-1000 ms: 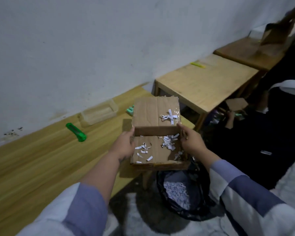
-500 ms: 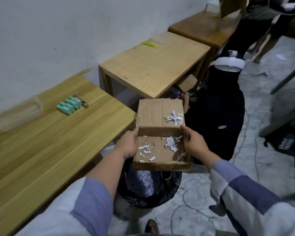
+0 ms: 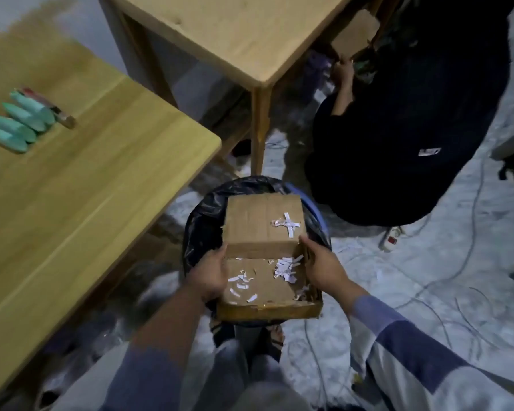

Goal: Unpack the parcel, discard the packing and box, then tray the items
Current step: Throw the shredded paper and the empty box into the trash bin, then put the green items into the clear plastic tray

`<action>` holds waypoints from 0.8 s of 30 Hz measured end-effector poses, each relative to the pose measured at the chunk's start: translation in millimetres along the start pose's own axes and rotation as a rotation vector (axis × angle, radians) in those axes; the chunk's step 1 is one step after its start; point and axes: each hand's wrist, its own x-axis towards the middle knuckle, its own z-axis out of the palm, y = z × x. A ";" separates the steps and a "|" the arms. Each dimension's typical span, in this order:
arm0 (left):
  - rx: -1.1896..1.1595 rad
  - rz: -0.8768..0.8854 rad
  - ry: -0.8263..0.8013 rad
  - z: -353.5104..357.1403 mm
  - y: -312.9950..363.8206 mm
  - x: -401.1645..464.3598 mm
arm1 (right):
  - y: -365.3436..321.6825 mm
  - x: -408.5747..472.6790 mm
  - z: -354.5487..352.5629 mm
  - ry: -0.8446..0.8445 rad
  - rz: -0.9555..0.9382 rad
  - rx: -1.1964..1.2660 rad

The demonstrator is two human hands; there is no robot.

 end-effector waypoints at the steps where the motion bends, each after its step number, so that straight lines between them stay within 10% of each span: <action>1: -0.010 -0.025 0.002 5.0 -5.3 11.3 | 1.7 12.9 8.4 -0.009 0.009 0.016; 24: -0.222 -0.103 -0.030 -2.3 -28.6 -60.3 | -32.3 -24.1 31.1 -0.241 -0.040 -0.115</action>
